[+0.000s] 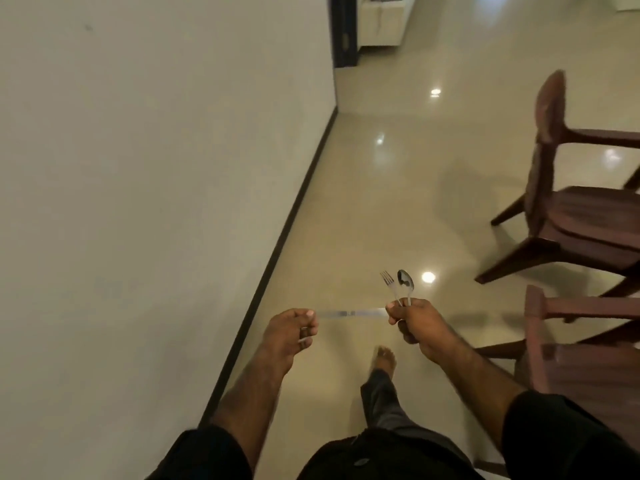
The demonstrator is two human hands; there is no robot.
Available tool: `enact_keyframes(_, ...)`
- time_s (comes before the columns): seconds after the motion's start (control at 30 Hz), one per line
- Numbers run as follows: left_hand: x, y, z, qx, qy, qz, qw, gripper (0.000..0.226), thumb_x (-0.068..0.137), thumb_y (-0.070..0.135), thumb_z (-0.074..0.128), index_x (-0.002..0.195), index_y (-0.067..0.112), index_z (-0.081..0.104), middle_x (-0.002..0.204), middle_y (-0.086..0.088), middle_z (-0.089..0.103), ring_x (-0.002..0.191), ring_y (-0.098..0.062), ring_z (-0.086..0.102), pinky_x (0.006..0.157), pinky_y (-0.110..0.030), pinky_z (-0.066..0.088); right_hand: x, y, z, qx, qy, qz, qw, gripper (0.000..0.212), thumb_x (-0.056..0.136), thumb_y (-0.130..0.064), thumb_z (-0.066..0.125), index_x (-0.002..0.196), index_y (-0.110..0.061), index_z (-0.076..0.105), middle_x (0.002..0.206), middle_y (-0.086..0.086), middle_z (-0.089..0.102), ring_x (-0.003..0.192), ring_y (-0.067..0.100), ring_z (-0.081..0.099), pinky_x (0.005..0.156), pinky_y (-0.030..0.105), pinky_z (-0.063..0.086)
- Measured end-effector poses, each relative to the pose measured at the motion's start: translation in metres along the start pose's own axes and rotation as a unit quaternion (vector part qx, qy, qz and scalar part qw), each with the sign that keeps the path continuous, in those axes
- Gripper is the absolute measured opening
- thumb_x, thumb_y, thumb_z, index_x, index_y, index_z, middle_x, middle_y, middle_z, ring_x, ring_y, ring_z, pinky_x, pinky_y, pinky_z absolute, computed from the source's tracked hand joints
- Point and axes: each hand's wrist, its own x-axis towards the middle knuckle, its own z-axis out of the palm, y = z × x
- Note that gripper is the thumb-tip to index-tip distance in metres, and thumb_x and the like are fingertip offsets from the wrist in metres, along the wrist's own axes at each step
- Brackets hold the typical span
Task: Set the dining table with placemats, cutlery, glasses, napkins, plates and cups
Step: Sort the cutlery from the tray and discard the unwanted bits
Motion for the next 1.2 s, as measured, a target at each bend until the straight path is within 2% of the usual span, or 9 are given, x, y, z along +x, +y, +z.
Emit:
enact_keyframes(0.1, 0.056, 0.039, 0.039, 0.045, -0.032, -0.013, 0.998, 0.008, 0.101, 0.017, 0.072, 0.104, 0.011, 0.076, 0.096, -0.01, 0.08, 0.085, -0.02, 0.073, 0.072, -0.034, 0.057, 0.044, -0.031, -0.028, 0.043, 0.024, -0.001, 0.999, 0.029, 0.098, -0.029, 0.072, 0.088, -0.002, 0.071, 0.058, 0.001, 0.049, 0.049, 0.012, 0.038, 0.047, 0.029, 0.032)
enact_keyframes(0.3, 0.145, 0.146, 0.119, 0.087, -0.051, -0.007, 0.995, 0.008, 0.102, 0.016, 0.071, 0.104, 0.011, 0.076, 0.095, -0.011, 0.079, 0.087, -0.022, 0.073, 0.072, -0.036, 0.057, 0.113, -0.107, -0.075, 0.106, 0.047, -0.015, 0.993, 0.028, 0.097, -0.027, 0.075, 0.081, -0.006, 0.068, 0.071, 0.013, 0.058, 0.047, 0.012, 0.036, 0.045, 0.026, 0.027)
enact_keyframes(0.4, 0.187, 0.201, 0.166, 0.083, -0.062, -0.001, 0.995, 0.01, 0.102, 0.018, 0.072, 0.108, 0.011, 0.075, 0.096, -0.009, 0.079, 0.086, -0.02, 0.073, 0.07, -0.034, 0.057, 0.144, -0.156, -0.105, 0.109, 0.056, -0.025, 0.992, 0.025, 0.099, -0.025, 0.072, 0.089, -0.003, 0.066, 0.059, 0.0, 0.06, 0.047, 0.011, 0.035, 0.046, 0.027, 0.027)
enact_keyframes(0.47, 0.209, 0.232, 0.199, 0.089, -0.082, 0.003, 0.993, 0.013, 0.102, 0.018, 0.071, 0.111, 0.01, 0.074, 0.094, -0.008, 0.079, 0.083, -0.019, 0.073, 0.07, -0.034, 0.058, 0.163, -0.183, -0.123, 0.123, 0.071, -0.028, 0.99, 0.024, 0.099, -0.023, 0.072, 0.094, -0.001, 0.064, 0.057, -0.002, 0.061, 0.048, 0.012, 0.034, 0.047, 0.028, 0.025)
enact_keyframes(0.63, 0.284, 0.3, 0.274, 0.096, -0.133, -0.01, 0.986, 0.02, 0.102, 0.022, 0.07, 0.115, 0.007, 0.074, 0.094, -0.009, 0.079, 0.083, -0.022, 0.072, 0.074, -0.036, 0.057, 0.229, -0.224, -0.166, 0.164, 0.125, -0.012, 0.978, 0.018, 0.096, -0.018, 0.074, 0.102, -0.002, 0.069, 0.082, 0.012, 0.069, 0.05, 0.011, 0.04, 0.047, 0.027, 0.03)
enact_keyframes(0.8, 0.385, 0.369, 0.347, 0.086, -0.188, -0.029, 0.978, 0.014, 0.101, 0.022, 0.07, 0.111, 0.012, 0.072, 0.087, -0.008, 0.078, 0.079, -0.022, 0.07, 0.073, -0.036, 0.054, 0.311, -0.279, -0.203, 0.164, 0.165, 0.002, 0.973, 0.011, 0.095, -0.017, 0.073, 0.101, -0.008, 0.071, 0.085, 0.01, 0.072, 0.053, 0.01, 0.046, 0.047, 0.025, 0.037)
enact_keyframes(0.93, 0.453, 0.44, 0.413, 0.146, -0.237, -0.047, 0.959, 0.013, 0.102, 0.022, 0.068, 0.112, 0.013, 0.071, 0.085, -0.006, 0.077, 0.078, -0.021, 0.069, 0.071, -0.035, 0.053, 0.37, -0.341, -0.228, 0.205, 0.218, 0.018, 0.954, 0.004, 0.095, -0.016, 0.072, 0.096, -0.012, 0.069, 0.083, 0.011, 0.073, 0.051, 0.01, 0.045, 0.045, 0.025, 0.034)
enact_keyframes(1.1, 0.516, 0.543, 0.513, 0.217, -0.307, -0.005, 0.927, 0.018, 0.104, 0.025, 0.066, 0.114, 0.01, 0.07, 0.082, -0.005, 0.074, 0.074, -0.02, 0.068, 0.07, -0.034, 0.052, 0.432, -0.428, -0.272, 0.271, 0.267, -0.013, 0.925, 0.006, 0.095, -0.017, 0.071, 0.097, -0.012, 0.068, 0.083, 0.009, 0.071, 0.052, 0.01, 0.043, 0.047, 0.026, 0.032)
enact_keyframes(1.2, 0.542, 0.59, 0.577, 0.23, -0.346, 0.013, 0.909, 0.017, 0.103, 0.027, 0.068, 0.113, 0.012, 0.069, 0.089, -0.007, 0.073, 0.076, -0.021, 0.068, 0.07, -0.035, 0.052, 0.459, -0.465, -0.306, 0.292, 0.277, -0.025, 0.915, 0.006, 0.096, -0.02, 0.07, 0.092, -0.017, 0.066, 0.085, 0.008, 0.07, 0.053, 0.009, 0.042, 0.046, 0.025, 0.032)
